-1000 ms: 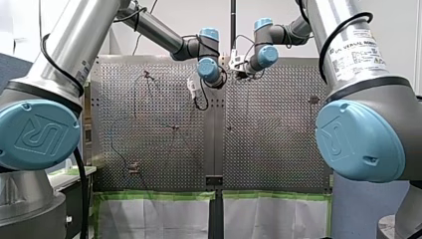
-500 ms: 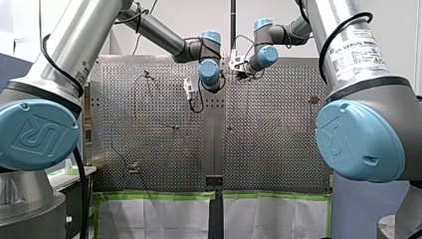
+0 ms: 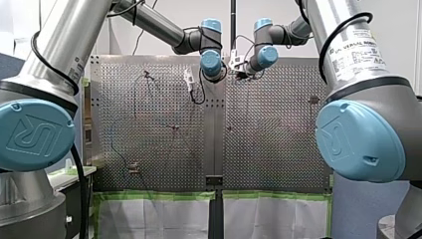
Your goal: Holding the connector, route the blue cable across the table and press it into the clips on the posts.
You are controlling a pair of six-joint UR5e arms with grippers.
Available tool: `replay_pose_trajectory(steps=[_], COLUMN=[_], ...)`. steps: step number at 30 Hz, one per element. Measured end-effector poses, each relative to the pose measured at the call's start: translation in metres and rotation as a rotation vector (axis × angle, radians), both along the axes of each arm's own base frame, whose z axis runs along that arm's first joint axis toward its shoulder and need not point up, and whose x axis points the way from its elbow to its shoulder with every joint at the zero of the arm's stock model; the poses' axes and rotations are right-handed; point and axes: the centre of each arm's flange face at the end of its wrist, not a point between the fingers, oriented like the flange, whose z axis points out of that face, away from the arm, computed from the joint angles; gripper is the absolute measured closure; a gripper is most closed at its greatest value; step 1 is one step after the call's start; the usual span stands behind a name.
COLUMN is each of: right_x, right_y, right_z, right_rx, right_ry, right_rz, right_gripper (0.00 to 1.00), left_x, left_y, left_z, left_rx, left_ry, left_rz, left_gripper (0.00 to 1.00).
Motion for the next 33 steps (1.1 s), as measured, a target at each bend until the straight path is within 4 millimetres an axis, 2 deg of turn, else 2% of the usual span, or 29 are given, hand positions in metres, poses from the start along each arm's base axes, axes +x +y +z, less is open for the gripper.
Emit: replay_pose_trajectory(steps=[7,17,21,27,33], right_x=[0.002,0.002,0.001,0.000,0.000], right_y=[0.002,0.002,0.001,0.000,0.000], right_z=[0.000,-0.001,0.000,0.000,0.000], right_rx=[0.002,0.004,0.005,0.006,0.006], right_ry=[0.000,-0.001,-0.002,-0.002,-0.002], right_rz=[0.005,0.005,0.003,0.000,-0.001], right_gripper=[1.00,1.00,1.00,1.00,1.00], left_x=[0.012,0.035,0.044,0.064,0.073], left_y=[-0.001,0.008,0.007,0.005,0.009], left_z=[0.005,0.028,0.024,0.007,0.004], left_rx=[-0.024,-0.034,-0.019,-0.001,0.006], left_ry=[-0.034,-0.054,-0.037,-0.008,0.001], left_rz=[-0.036,-0.047,-0.055,-0.046,-0.037], left_gripper=[0.00,0.00,0.00,0.00,0.00])
